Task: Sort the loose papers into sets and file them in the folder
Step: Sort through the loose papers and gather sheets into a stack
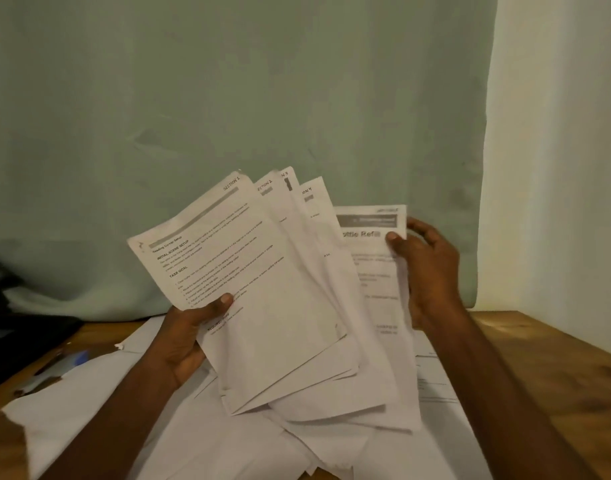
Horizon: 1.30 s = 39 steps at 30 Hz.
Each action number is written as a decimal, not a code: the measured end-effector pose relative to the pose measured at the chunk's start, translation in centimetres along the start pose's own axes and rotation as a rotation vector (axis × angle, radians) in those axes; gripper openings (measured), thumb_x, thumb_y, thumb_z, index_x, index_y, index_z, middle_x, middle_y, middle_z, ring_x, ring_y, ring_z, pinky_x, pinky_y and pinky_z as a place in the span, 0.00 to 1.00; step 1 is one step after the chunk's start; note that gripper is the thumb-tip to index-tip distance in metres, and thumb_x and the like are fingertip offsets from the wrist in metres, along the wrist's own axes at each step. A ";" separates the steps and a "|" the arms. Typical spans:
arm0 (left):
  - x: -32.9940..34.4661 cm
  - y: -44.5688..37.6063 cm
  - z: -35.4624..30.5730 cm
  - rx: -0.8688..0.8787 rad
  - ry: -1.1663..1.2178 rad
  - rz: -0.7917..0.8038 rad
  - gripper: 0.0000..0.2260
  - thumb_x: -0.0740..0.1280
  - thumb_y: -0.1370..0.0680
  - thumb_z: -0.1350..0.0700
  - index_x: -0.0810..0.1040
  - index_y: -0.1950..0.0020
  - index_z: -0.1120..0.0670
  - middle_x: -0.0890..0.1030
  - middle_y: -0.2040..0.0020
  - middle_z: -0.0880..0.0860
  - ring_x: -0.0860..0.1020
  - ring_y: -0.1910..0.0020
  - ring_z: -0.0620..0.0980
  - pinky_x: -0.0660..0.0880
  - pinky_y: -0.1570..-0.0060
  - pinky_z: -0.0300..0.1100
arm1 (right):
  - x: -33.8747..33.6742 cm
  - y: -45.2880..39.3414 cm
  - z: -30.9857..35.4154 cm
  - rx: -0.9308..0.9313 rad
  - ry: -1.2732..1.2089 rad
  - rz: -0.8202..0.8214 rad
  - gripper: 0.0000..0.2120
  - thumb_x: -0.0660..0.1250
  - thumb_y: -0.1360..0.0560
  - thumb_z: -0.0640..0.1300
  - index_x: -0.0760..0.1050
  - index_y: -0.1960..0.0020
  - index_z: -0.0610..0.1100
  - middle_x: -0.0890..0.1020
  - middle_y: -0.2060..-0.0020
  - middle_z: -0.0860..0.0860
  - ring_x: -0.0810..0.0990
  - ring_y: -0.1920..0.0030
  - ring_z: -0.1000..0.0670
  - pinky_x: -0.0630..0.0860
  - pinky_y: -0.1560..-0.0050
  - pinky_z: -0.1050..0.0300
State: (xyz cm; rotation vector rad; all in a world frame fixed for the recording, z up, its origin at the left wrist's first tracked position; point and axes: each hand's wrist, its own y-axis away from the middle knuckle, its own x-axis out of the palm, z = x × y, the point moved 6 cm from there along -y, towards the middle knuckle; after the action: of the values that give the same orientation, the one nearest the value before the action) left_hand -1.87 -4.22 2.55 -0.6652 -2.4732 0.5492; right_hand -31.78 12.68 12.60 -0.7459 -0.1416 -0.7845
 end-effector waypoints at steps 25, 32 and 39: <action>1.7 0.3 0.9 0.046 -0.266 -0.136 0.23 0.74 0.25 0.64 0.78 0.32 0.50 0.84 0.39 0.47 0.82 0.41 0.43 0.76 0.35 0.45 | 3.4 2.1 -4.8 0.273 -0.222 0.316 0.20 0.66 0.19 0.55 0.78 0.31 0.46 0.84 0.40 0.45 0.83 0.39 0.41 0.79 0.38 0.41; 2.0 -0.1 -1.3 0.158 -0.265 -0.136 0.34 0.82 0.32 0.55 0.76 0.28 0.57 0.84 0.38 0.51 0.82 0.39 0.49 0.81 0.45 0.42 | 3.7 4.3 -7.5 0.224 0.190 0.454 0.19 0.77 0.27 0.41 0.80 0.38 0.44 0.87 0.48 0.49 0.85 0.44 0.45 0.83 0.47 0.56; 3.5 0.7 -2.7 0.157 -0.166 -0.104 0.23 0.78 0.30 0.61 0.80 0.37 0.47 0.85 0.40 0.51 0.83 0.40 0.51 0.80 0.39 0.52 | 3.7 3.2 -5.1 0.183 0.019 0.411 0.15 0.69 0.25 0.32 0.81 0.41 0.44 0.87 0.51 0.45 0.85 0.51 0.43 0.82 0.49 0.49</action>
State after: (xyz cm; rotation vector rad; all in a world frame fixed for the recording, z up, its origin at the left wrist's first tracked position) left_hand -2.73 -1.08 5.64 -0.4425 -2.5665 0.7763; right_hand -27.74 8.62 8.43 -0.5679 -0.0387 -0.3809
